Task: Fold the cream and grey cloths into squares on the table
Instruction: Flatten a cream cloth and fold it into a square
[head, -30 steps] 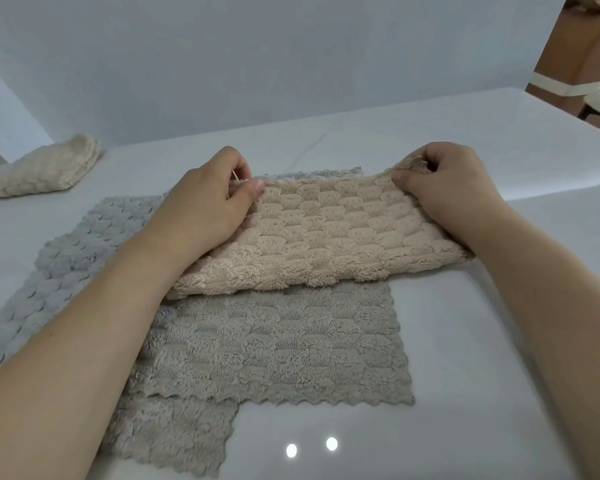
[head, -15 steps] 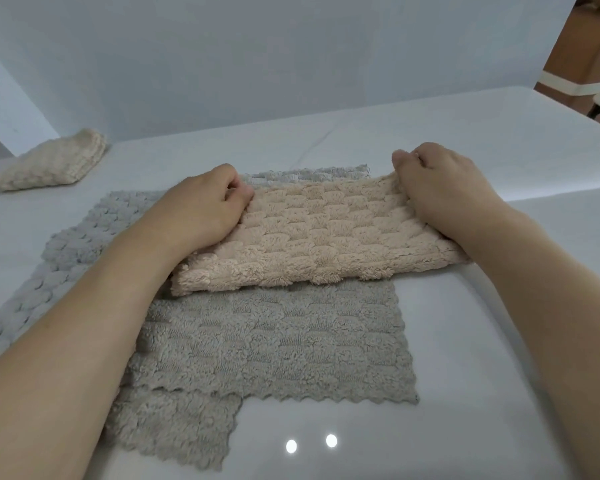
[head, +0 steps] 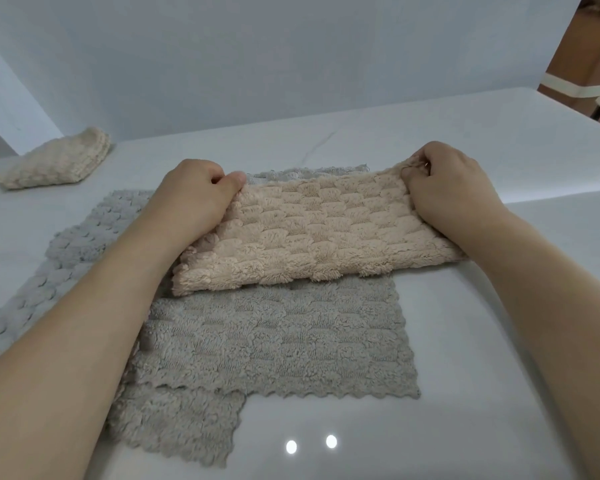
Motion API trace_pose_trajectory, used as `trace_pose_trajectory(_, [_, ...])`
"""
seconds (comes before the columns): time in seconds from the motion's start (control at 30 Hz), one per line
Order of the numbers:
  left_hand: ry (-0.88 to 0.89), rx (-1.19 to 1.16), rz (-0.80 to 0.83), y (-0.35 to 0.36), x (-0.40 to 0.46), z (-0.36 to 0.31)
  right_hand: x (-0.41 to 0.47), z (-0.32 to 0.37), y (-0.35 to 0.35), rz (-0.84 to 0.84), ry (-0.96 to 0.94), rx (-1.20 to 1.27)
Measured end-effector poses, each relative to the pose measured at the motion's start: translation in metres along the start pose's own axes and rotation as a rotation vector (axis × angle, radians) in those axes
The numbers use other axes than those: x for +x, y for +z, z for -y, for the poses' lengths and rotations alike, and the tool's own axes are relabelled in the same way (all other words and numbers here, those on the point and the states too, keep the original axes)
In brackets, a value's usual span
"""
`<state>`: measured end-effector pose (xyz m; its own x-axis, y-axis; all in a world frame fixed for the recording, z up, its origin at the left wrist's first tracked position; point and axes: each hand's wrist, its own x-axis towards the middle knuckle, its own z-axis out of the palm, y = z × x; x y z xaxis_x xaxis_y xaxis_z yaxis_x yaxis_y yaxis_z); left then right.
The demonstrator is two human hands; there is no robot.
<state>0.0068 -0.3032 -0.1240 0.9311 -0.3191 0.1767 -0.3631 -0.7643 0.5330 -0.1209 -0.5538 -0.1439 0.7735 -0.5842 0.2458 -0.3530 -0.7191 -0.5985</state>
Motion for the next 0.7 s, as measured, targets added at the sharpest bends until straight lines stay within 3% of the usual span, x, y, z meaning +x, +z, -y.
trace_pose_trajectory(0.1, [0.045,0.168,-0.033,0.003,-0.004,-0.001,-0.005,0.006,-0.001,-0.052,-0.036,-0.142])
trace_pose_trajectory(0.17, [0.103,0.329,-0.166,0.001,-0.004,-0.005,-0.010,0.022,-0.003,-0.131,-0.096,-0.275])
trace_pose_trajectory(0.27, [0.133,0.167,-0.268,-0.007,-0.011,-0.024,-0.021,0.056,-0.001,-0.098,-0.193,-0.370])
trace_pose_trajectory(0.37, [0.161,-0.049,-0.125,0.003,-0.034,-0.044,-0.032,0.069,0.015,0.085,-0.243,-0.357])
trace_pose_trajectory(0.47, [0.281,0.216,0.205,0.028,-0.055,-0.037,-0.036,0.055,0.033,0.332,-0.211,-0.330])
trace_pose_trajectory(0.53, [0.289,0.412,0.330,0.031,-0.055,-0.025,-0.035,0.046,0.035,0.372,-0.214,-0.367])
trace_pose_trajectory(0.7, [0.032,0.555,0.342,0.010,-0.040,0.001,-0.026,0.031,0.022,0.343,-0.082,-0.458])
